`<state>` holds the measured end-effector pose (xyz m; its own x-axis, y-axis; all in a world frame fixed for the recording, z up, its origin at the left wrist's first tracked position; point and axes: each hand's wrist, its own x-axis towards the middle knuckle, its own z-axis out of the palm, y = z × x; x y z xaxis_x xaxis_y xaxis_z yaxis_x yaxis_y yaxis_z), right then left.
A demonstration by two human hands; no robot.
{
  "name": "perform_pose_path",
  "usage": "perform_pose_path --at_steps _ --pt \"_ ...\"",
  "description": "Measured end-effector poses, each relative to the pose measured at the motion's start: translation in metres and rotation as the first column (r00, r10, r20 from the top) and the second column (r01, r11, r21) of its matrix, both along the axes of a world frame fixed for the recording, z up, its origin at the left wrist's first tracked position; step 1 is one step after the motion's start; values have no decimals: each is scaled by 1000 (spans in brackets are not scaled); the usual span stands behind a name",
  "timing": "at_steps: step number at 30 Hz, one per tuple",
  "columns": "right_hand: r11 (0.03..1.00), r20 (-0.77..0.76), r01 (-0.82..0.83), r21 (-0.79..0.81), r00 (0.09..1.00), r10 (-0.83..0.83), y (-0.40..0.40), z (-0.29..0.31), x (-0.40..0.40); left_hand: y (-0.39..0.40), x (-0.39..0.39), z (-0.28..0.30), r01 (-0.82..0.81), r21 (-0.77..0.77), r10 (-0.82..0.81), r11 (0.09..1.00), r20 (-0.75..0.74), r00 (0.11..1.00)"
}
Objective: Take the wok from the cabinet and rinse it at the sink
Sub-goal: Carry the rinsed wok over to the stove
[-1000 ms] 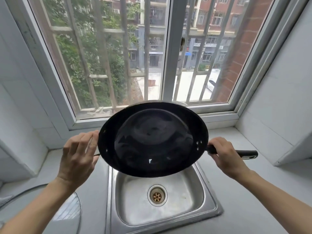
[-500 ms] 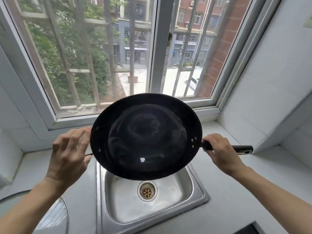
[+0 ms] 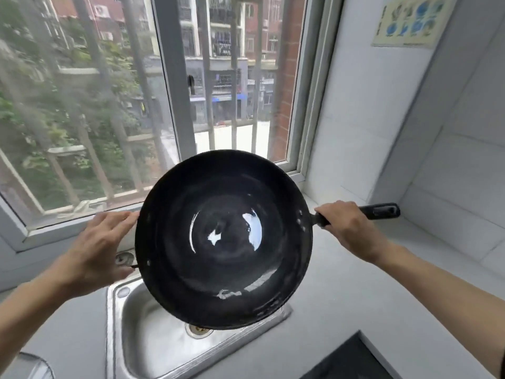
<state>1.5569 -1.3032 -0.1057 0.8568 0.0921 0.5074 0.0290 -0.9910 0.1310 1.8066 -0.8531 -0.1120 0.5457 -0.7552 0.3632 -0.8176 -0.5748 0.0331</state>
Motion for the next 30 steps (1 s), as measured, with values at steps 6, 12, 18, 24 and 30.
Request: perform_pose_path --at_steps 6,12,18,24,30 --pt "998 0 -1 -57 1000 1 -55 12 -82 -59 -64 35 102 -7 -102 995 -162 982" --pt "996 -83 88 -27 993 -89 -91 14 -166 -125 -109 46 188 40 -174 981 -228 958" --pt "941 -198 338 27 925 -326 -101 17 -244 -199 -128 50 316 149 -289 937 -176 941" --pt "831 -204 551 75 824 -528 -92 28 -327 -271 -152 50 520 127 -496 845 -178 850" --pt "622 -218 782 36 614 -759 -37 40 -399 -329 -173 34 728 29 -707 685 -211 674"
